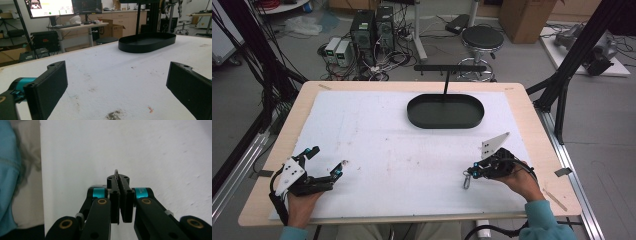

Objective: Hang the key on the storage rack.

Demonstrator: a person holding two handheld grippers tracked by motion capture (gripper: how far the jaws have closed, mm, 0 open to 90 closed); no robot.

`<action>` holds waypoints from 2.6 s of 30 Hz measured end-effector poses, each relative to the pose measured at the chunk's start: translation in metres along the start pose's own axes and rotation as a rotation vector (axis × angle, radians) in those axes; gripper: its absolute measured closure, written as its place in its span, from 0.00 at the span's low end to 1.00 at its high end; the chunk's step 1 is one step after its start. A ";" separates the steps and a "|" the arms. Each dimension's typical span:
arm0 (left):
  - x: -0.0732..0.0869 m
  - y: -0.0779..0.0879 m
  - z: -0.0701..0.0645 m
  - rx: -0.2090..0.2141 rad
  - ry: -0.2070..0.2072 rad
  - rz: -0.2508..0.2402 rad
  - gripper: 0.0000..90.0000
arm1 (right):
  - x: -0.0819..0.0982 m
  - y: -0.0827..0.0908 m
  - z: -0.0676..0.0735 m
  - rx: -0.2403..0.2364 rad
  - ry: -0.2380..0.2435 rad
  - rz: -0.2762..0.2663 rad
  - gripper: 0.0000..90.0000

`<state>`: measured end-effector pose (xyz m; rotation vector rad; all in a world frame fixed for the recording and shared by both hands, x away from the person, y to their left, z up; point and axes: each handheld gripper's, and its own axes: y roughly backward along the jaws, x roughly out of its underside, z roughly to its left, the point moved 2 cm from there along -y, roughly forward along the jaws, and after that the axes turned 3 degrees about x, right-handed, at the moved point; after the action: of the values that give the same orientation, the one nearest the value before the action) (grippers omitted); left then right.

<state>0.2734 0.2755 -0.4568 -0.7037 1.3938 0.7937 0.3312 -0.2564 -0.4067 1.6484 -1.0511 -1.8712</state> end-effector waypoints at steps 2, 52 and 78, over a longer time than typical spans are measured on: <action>0.000 0.000 0.000 0.000 -0.001 -0.001 0.04 | -0.004 0.004 -0.002 0.012 -0.029 -0.028 0.98; 0.000 0.001 0.002 -0.001 0.027 -0.011 0.04 | -0.104 0.117 -0.161 0.339 -0.274 -0.331 0.98; 0.000 0.001 0.003 0.001 0.026 -0.011 0.04 | -0.092 0.100 -0.197 0.377 -0.364 -0.278 0.98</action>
<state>0.2740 0.2785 -0.4569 -0.7222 1.4130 0.7773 0.5243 -0.3008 -0.2720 1.7692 -1.4600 -2.3311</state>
